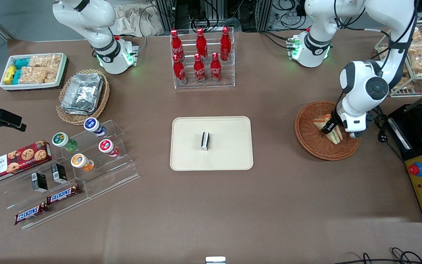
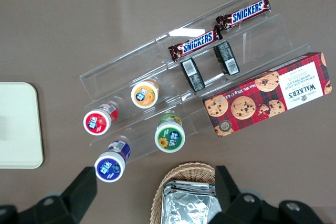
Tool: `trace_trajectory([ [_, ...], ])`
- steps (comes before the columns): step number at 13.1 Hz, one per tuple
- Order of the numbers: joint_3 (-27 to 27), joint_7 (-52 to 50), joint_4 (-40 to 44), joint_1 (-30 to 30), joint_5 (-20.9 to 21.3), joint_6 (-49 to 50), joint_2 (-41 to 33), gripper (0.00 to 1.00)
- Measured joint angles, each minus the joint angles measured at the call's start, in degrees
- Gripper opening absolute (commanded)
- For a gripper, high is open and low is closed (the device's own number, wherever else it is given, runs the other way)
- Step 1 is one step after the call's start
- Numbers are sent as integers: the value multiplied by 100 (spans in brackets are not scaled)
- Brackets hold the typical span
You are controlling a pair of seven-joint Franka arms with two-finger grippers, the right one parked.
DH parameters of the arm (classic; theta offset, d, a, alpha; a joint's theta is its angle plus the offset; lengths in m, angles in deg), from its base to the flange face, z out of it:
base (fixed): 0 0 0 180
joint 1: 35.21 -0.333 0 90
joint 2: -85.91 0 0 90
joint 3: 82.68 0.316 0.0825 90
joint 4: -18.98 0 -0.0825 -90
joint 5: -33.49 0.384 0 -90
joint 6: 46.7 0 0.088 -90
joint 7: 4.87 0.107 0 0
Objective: Place sandwich from basket to tray
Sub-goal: 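Close the left gripper on the wrapped sandwich wedge, then lift the sandwich and carry it toward the white tray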
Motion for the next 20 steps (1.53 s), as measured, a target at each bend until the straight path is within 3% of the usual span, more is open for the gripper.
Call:
trace_trajectory([
  [8,41,-47,136,-103,100,99,-153,0],
  [12,49,1328,968,-107,267,2043,-710,0],
  [16,57,2790,2723,-107,281,4364,-829,0],
  [20,-186,3825,4227,-15,265,5715,-642,0],
])
